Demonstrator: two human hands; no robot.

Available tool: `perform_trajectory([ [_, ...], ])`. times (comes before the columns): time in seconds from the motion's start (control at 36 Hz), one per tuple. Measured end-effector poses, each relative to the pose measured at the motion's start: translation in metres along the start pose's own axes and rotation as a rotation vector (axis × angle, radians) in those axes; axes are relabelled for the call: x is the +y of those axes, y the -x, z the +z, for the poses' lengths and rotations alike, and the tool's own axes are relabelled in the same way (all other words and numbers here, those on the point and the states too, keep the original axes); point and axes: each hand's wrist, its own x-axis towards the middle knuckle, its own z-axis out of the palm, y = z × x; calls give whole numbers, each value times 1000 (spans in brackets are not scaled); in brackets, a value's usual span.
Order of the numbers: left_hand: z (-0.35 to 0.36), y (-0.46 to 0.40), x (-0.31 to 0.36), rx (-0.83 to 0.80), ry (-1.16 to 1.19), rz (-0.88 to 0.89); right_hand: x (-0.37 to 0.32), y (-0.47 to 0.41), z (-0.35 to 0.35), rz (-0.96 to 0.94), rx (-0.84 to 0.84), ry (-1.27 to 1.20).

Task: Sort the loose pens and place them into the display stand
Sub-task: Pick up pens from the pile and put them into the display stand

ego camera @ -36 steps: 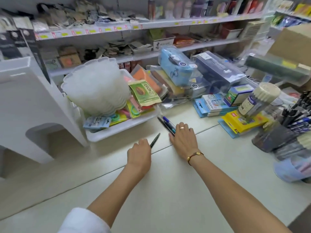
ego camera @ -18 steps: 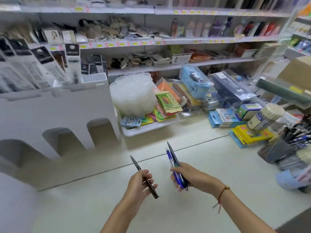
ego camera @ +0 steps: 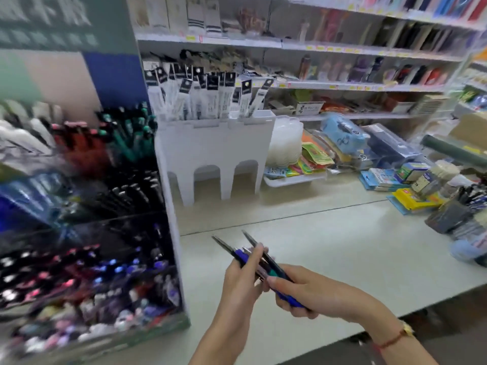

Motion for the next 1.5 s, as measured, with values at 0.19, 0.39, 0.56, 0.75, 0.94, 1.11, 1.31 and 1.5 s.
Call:
perform_trajectory([
  [0.19, -91, 75, 26, 33, -35, 1, -67, 15, 108, 40, 112, 157],
  [0.39, -159, 121, 56, -26, 16, 96, -115, 25, 177, -77, 180, 116],
  [0.56, -197, 140, 78, 6, 5, 184, -143, 17, 201, -168, 196, 176],
  [0.75, -235, 148, 96, 203, 248, 217, -145, -10, 242, -350, 494, 114],
  [0.94, -247, 154, 116, 165, 264, 214, -173, -30, 269, -508, 677, -114],
  [1.11, -264, 149, 133, 185, 206, 288, -209, -50, 249, -628, 975, -129],
  [1.31, -301, 146, 145, 226, 41, 301, -246, -88, 223, -709, 983, 225],
  [1.5, -320, 142, 156, 268, 117, 283, -275, -132, 222, -695, 986, 280],
])
